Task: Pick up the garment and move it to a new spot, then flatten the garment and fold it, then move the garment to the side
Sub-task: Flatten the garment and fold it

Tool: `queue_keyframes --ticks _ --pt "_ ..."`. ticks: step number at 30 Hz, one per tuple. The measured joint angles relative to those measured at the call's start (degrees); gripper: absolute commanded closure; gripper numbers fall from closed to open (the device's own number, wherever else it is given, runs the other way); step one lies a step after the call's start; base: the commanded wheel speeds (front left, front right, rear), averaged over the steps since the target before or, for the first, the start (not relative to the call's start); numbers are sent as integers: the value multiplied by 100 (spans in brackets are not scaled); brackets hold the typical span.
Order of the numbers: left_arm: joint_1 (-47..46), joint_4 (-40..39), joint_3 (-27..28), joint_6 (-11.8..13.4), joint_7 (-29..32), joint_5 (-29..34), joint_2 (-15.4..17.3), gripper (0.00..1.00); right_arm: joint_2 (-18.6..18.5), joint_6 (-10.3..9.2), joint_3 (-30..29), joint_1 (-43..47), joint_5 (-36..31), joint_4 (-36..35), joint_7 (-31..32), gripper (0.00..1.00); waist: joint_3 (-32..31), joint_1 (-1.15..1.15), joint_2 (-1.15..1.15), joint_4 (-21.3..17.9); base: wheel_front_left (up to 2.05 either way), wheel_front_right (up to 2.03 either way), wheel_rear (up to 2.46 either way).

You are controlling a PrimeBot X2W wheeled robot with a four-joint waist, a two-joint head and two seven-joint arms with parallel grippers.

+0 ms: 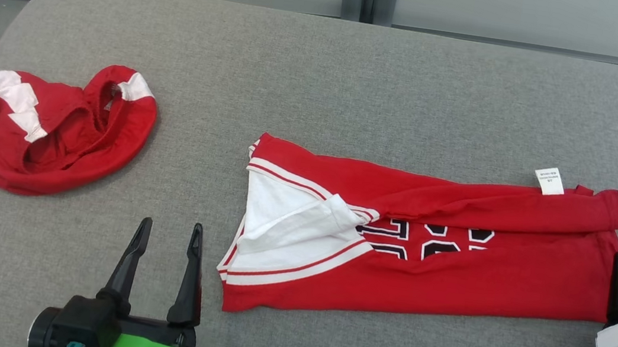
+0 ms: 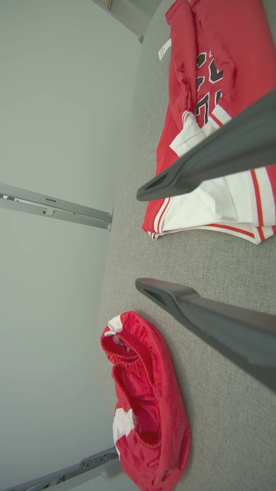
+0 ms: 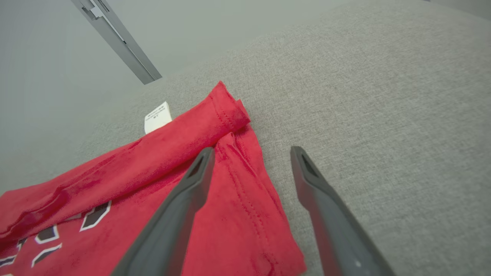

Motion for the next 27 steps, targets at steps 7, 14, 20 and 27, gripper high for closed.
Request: queue_keyframes --ticks 7,14,20,27 --pt "66 56 -30 -252 0 226 -93 0 116 -1 -149 -783 22 1195 9 0 -72 0 0 259 0 0 0" --pt "64 -57 -253 -120 -9 180 -99 0 18 -1 -60 -1298 191 1794 162 0 11 0 0 439 0 0 0" --pt "44 -68 -341 -30 -9 179 -101 0 10 -2 115 -1501 244 2259 457 0 128 0 0 517 0 0 0" --pt "37 -76 -316 24 -8 140 -101 0 85 -5 407 -1485 436 2063 508 100 133 0 0 457 0 0 0"
